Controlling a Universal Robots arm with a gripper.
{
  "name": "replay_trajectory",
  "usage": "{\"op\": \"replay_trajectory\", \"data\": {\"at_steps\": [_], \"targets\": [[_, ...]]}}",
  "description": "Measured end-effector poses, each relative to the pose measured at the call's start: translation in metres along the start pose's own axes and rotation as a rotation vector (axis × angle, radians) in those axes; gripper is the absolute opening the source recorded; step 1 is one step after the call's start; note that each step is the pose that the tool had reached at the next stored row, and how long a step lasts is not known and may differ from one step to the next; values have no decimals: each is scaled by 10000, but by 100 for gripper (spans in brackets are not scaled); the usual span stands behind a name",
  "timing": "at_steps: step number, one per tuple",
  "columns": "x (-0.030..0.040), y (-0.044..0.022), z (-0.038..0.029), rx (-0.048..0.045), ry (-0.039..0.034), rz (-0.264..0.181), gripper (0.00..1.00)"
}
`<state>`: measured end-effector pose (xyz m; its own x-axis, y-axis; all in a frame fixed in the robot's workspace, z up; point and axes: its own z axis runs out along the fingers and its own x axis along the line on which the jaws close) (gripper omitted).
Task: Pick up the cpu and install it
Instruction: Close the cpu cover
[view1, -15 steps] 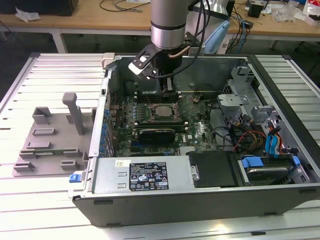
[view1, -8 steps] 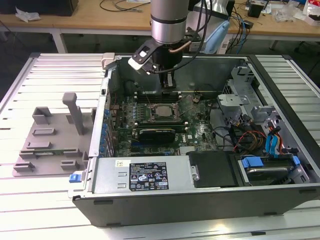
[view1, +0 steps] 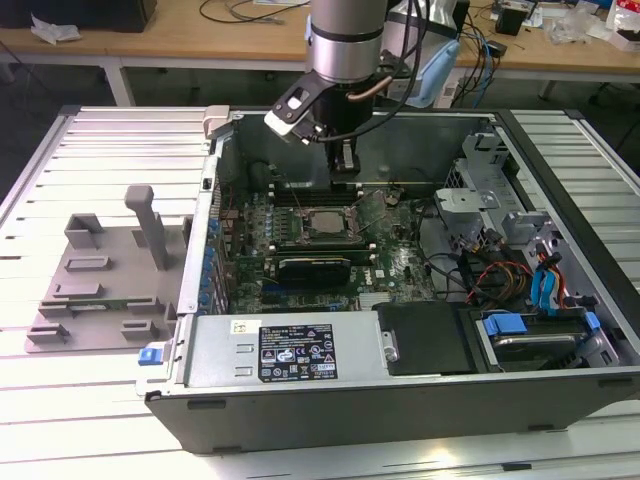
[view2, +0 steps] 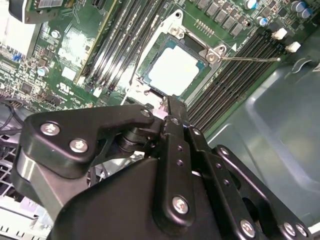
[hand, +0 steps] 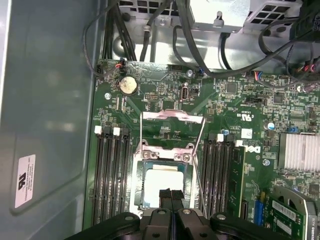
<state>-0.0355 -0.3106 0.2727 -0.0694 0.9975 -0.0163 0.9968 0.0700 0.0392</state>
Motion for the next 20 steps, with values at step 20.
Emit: {"op": "replay_trajectory", "data": {"at_steps": [20], "targets": [[-53, 748, 38, 51, 0, -1, 11]]}}
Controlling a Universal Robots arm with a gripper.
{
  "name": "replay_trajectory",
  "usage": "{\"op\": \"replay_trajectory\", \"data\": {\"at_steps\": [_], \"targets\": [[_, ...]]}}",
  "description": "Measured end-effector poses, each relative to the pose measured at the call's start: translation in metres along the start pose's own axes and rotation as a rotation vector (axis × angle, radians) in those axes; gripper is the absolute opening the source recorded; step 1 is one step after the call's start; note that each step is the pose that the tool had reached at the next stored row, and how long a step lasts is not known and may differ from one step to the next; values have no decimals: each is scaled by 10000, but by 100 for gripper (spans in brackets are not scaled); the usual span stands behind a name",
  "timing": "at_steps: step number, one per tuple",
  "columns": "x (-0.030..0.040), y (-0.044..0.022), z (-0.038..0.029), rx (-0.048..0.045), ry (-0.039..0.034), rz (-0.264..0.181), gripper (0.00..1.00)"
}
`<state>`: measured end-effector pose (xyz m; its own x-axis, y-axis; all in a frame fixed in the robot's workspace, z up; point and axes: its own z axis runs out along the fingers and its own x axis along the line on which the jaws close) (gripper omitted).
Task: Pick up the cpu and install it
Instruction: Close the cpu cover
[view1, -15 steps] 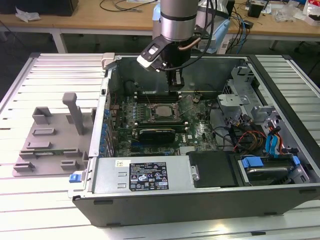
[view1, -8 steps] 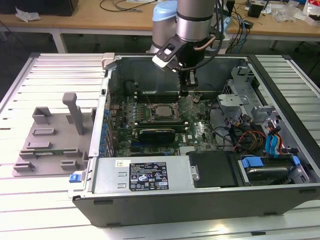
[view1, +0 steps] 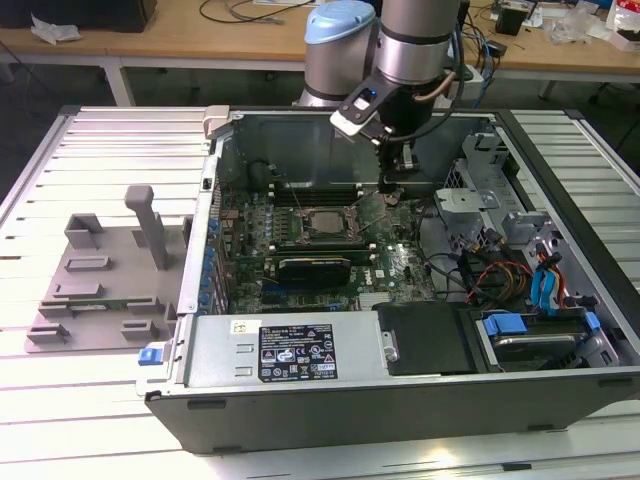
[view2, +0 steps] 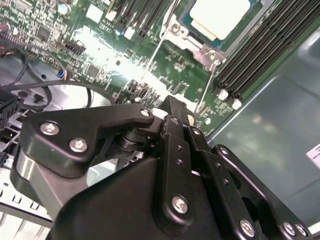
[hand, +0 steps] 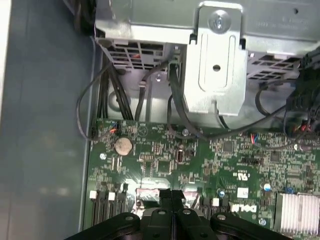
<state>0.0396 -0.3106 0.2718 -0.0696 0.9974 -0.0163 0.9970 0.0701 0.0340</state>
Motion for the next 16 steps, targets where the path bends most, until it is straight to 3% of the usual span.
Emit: {"op": "replay_trajectory", "data": {"at_steps": [9, 16], "targets": [[-8, 125, 25, 39, 1, 1, 11], [-12, 211, 117, 122, -217, -8, 11]]}}
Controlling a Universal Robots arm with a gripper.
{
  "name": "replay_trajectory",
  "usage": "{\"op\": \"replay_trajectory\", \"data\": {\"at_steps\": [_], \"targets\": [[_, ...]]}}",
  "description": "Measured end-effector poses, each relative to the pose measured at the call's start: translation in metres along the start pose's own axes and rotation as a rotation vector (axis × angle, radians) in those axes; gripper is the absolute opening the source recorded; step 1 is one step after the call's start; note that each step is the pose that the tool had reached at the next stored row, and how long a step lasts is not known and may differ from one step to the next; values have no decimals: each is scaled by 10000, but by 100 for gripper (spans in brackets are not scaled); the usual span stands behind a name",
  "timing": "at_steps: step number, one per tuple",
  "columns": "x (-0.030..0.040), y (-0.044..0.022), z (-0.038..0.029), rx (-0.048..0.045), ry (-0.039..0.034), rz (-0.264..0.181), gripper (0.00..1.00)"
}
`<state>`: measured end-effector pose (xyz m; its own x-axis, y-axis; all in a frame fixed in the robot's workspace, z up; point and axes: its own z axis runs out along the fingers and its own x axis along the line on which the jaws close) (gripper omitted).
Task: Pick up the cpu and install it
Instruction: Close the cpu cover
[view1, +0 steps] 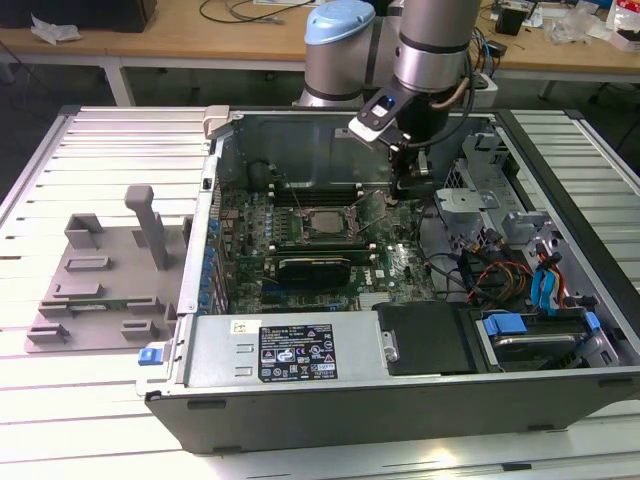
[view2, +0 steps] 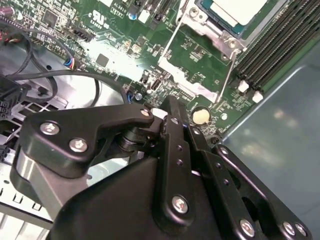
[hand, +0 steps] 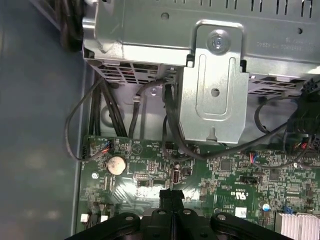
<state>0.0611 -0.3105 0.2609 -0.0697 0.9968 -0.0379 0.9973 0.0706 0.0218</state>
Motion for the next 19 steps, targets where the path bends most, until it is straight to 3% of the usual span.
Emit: {"op": "replay_trajectory", "data": {"at_steps": [5, 9, 16, 19], "targets": [[4, 28, 140, 35, -85, -4, 11], [4, 26, 145, 37, -88, -4, 11], [14, -116, 144, 33, -46, -2, 11], [25, -277, 140, -4, 110, 0, 11]]}}
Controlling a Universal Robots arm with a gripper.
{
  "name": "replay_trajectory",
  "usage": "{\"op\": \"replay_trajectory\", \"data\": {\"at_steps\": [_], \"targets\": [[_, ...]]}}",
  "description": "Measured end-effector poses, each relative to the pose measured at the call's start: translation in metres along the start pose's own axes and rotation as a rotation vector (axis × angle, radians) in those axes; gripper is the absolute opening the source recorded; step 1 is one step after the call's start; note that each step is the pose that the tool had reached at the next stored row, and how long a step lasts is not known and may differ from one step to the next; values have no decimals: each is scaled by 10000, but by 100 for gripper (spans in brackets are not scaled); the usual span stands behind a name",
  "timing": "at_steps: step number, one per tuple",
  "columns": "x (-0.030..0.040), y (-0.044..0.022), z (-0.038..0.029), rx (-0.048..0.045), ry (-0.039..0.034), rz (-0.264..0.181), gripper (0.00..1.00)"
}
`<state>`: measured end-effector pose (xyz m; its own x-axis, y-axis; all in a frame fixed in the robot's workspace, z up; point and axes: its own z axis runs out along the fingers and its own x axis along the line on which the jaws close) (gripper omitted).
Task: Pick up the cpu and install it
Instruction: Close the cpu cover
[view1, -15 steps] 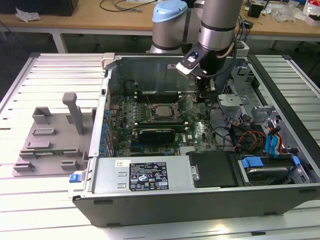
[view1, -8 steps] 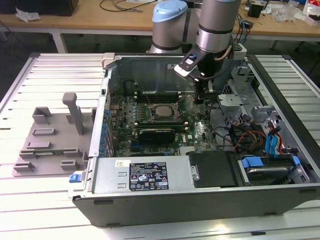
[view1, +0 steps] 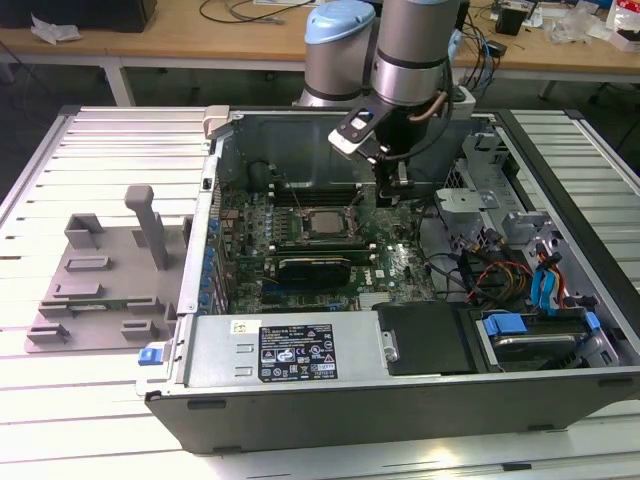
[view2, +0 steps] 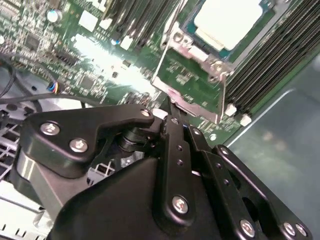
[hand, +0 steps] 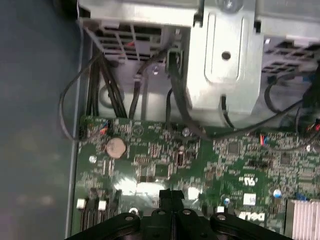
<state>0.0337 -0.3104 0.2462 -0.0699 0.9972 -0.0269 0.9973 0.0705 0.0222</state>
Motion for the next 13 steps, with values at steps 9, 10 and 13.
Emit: {"op": "replay_trajectory", "data": {"at_steps": [9, 10, 13], "targets": [[27, -385, -9, -105, 152, 8, 11], [27, -385, -8, -105, 152, 6, 11], [27, -385, -4, 133, 169, 3, 11]]}}
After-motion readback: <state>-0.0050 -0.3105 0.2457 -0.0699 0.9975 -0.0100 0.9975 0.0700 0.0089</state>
